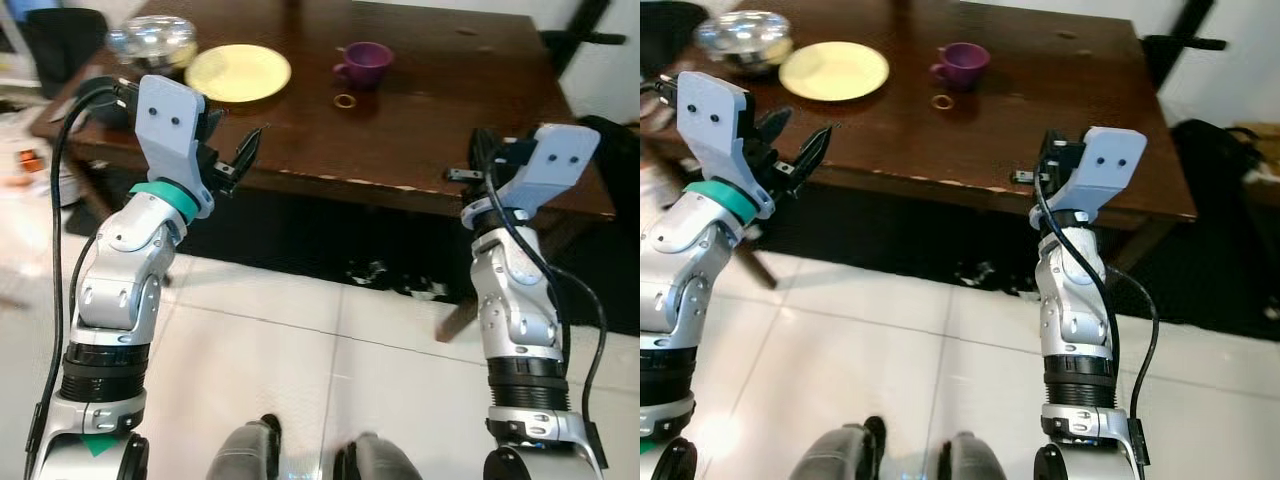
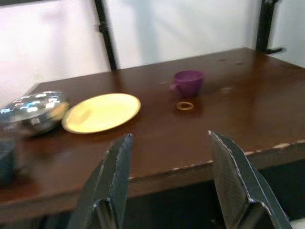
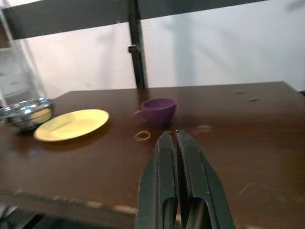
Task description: Setting the table
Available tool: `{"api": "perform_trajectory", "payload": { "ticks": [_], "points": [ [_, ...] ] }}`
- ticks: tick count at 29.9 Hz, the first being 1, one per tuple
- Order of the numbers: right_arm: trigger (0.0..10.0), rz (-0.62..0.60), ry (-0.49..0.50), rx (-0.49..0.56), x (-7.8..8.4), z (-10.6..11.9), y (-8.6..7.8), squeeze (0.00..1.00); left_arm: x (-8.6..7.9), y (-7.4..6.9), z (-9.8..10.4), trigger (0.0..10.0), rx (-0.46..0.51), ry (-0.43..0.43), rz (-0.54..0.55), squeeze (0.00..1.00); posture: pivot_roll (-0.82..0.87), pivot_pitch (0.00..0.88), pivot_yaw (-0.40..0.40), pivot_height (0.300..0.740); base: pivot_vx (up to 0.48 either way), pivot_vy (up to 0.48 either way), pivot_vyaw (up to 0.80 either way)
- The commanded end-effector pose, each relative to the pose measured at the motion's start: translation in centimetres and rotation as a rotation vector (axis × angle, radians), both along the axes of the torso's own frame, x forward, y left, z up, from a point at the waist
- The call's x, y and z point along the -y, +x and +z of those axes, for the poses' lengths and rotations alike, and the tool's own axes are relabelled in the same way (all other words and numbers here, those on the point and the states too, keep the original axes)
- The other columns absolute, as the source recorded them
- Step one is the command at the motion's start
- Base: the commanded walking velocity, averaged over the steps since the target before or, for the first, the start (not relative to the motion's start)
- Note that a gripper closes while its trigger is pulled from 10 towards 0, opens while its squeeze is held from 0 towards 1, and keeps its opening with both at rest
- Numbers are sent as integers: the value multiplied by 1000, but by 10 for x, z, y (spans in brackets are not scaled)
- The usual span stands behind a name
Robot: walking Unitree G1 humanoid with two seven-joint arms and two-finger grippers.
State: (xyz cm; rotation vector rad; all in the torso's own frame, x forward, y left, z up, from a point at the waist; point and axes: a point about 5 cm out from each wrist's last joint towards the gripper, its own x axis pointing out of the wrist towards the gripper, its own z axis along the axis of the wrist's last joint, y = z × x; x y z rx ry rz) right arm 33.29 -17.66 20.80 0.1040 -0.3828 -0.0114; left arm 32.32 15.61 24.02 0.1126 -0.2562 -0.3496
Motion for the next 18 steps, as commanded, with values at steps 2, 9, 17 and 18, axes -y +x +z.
{"api": "perform_trajectory", "payload": {
  "ticks": [2, 9, 17, 18],
  "points": [
    [10000, -13, 3, -7, 4, -2, -1, 0, 2, -1, -2, 10000, -7, 0, -12, 0, 63, 15, 51, 740, -300, 0, 0],
    [10000, -11, 2, -5, 3, -2, -1, 0, 2, -1, -2, 10000, -7, 2, -15, 0, 63, 13, 53, 740, -300, 0, 0],
    [10000, -12, 3, -7, 3, -2, -1, 0, 2, 0, -2, 10000, -7, 3, -17, 0, 63, 17, 54, 740, -298, 0, 0],
    [10000, -12, 3, -7, 3, -2, -1, 0, 2, 0, -2, 10000, -8, 3, -17, 0, 63, 17, 54, 740, -296, 0, 0]
  ]
}}
